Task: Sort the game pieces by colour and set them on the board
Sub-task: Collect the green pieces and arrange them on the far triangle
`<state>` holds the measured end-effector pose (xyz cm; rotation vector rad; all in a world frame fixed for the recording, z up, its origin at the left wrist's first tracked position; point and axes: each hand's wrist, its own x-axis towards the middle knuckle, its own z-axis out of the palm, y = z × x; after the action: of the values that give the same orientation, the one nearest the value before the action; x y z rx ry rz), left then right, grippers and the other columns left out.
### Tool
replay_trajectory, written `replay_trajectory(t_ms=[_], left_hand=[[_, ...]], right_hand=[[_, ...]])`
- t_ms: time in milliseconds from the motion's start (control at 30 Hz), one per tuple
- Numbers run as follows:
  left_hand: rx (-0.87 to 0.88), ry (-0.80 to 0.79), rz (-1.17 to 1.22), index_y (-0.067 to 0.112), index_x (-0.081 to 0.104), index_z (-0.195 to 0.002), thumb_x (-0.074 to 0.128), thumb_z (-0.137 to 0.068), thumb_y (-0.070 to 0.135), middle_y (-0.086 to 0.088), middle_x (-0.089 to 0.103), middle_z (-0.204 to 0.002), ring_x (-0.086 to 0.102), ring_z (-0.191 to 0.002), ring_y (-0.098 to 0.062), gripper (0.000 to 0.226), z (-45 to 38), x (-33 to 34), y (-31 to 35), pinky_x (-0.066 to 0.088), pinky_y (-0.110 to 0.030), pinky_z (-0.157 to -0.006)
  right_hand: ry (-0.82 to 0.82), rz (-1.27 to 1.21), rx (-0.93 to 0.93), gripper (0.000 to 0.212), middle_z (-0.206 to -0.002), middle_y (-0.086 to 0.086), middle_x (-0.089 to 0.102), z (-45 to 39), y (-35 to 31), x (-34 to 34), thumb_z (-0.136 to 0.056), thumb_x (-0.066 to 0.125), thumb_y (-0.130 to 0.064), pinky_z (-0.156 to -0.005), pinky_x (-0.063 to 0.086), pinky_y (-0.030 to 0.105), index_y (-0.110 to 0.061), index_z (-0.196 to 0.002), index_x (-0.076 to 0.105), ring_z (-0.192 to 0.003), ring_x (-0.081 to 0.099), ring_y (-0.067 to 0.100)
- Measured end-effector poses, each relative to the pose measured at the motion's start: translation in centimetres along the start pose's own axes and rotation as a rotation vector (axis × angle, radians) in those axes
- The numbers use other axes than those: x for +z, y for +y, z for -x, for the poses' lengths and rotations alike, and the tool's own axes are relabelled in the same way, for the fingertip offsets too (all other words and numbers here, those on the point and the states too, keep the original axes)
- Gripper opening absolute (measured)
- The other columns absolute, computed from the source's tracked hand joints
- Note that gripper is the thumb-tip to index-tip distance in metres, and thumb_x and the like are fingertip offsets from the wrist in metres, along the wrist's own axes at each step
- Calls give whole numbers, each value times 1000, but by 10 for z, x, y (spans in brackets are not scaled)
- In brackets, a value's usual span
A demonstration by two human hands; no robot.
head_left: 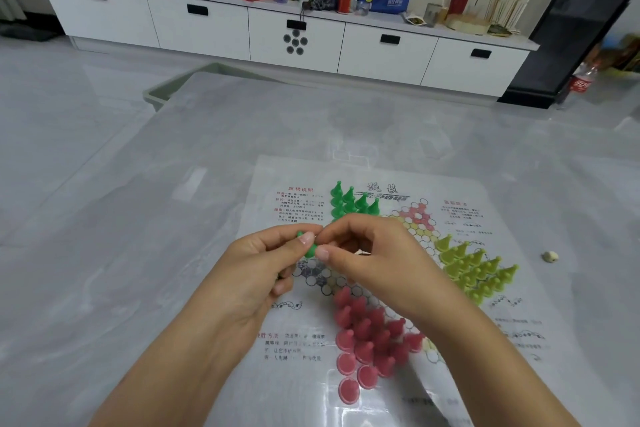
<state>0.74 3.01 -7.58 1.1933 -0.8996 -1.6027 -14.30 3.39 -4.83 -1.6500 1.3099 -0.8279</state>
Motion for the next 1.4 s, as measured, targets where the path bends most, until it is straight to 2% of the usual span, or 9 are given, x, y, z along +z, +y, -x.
replay_trajectory(t_ms=[333, 467, 567, 767, 867, 967, 1067, 1233, 1400], left_hand=[[40, -26, -79, 26, 76, -86, 64, -73, 26, -6, 38, -72, 27, -48, -7, 17, 4, 2, 2, 25, -15, -41], [35, -32, -46, 25, 76, -86, 65, -72, 24, 4, 53, -61, 34, -45, -4, 18, 6, 3, 3, 30, -13, -39], [7, 13, 20, 22, 76, -83, 54, -87, 17, 8, 61, -61, 39, -44, -3, 22, 6, 4, 4, 32, -14, -37], [-36, 121, 156, 12, 71, -78, 46, -89, 11, 1, 59, -57, 38, -41, -6, 27, 7, 3, 12, 28, -16, -33], [-45, 127, 152, 10, 69, -80, 46, -89, 10, 1, 58, -56, 38, -41, -6, 25, 8, 4, 13, 27, -16, -33], [-18, 148, 138, 10, 68, -79, 43, -90, 8, 3, 58, -54, 38, -40, -5, 28, 8, 5, 14, 27, -16, -33], [6, 172, 149, 10, 67, -79, 41, -91, 7, 4, 57, -53, 37, -40, -5, 29, 9, 4, 14, 27, -16, -33], [17, 188, 164, 11, 68, -77, 40, -91, 7, 4, 57, -53, 37, -41, -6, 32, 8, 4, 12, 27, -16, -33], [18, 178, 169, 12, 69, -77, 41, -92, 8, 4, 57, -54, 38, -41, -5, 31, 7, 4, 12, 27, -16, -33]], right_hand=[[70, 192, -98, 13, -62, -11, 58, 1, 4, 8, -75, 71, -24, -55, 43, 10, -23, -76, 58, -59, 53, -2], [105, 239, -125, 11, -67, -9, 58, 0, 4, 4, -76, 64, -20, -57, 45, 12, -25, -77, 55, -64, 55, 2], [233, 309, -82, 14, -70, -6, 60, -6, 9, -17, -76, 59, -13, -58, 46, 16, -25, -78, 50, -62, 56, 6], [454, 412, 73, 13, -64, 1, 59, -22, 40, -41, -79, 55, -13, -41, 37, 10, -22, -80, 45, -55, 51, 9], [470, 366, 91, 13, -76, 0, 61, -27, 48, -37, -80, 56, -13, -47, 38, 15, -21, -85, 47, -65, 54, 6], [455, 383, 48, 15, -87, -4, 54, -31, 49, -34, -80, 59, -12, -53, 37, 6, -22, -86, 50, -72, 52, -3], [483, 465, 23, 13, -76, -5, 48, -31, 50, -35, -79, 60, -13, -53, 36, 6, -22, -85, 53, -64, 46, 3], [460, 482, 77, 9, -70, -7, 57, -30, 51, -29, -80, 59, -12, -64, 47, 28, -16, -88, 56, -69, 54, 14], [461, 584, 92, 8, -64, -11, 50, -31, 57, -28, -82, 54, -5, -53, 39, 18, -10, -84, 60, -60, 49, 6]])
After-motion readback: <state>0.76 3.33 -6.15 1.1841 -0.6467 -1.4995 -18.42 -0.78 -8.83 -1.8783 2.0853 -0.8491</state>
